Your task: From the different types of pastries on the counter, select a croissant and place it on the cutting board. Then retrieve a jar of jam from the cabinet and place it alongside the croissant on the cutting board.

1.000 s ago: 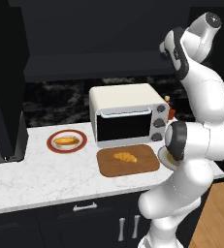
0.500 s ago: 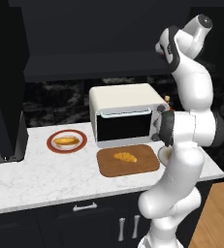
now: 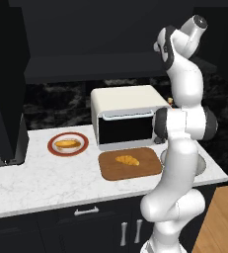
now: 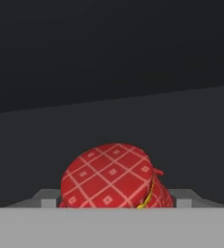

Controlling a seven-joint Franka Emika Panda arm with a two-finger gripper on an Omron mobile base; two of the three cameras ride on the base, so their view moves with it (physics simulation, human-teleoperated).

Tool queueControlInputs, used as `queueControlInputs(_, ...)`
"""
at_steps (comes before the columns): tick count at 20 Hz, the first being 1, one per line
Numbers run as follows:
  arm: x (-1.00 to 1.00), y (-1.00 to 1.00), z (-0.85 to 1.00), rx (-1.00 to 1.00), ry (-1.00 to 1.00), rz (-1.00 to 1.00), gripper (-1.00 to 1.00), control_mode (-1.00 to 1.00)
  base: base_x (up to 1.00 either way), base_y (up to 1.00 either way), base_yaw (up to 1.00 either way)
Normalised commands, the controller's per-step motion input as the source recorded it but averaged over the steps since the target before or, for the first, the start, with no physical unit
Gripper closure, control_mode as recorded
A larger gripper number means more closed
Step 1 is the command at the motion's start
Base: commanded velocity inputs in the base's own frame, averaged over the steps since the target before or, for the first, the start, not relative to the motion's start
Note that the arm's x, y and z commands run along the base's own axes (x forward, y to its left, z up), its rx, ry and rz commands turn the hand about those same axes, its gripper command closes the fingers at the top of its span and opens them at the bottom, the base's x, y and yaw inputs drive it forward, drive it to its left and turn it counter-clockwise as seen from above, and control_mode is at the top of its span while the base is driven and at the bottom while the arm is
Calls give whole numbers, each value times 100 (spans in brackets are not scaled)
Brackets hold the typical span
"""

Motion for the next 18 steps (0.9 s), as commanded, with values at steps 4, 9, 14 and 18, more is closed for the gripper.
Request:
queueControlInputs(4,18,0,-2,0,0,0,100,-100,0,0,0)
queueControlInputs(9,-9,-2,-4,0,-2,0,100,-100,0,0,0)
queueControlInputs(14,-75,0,0,1,-11,0,100,-100,0,0,0)
queueControlInputs(18,-100,7,-5,6,-14,0,100,-100,0,0,0)
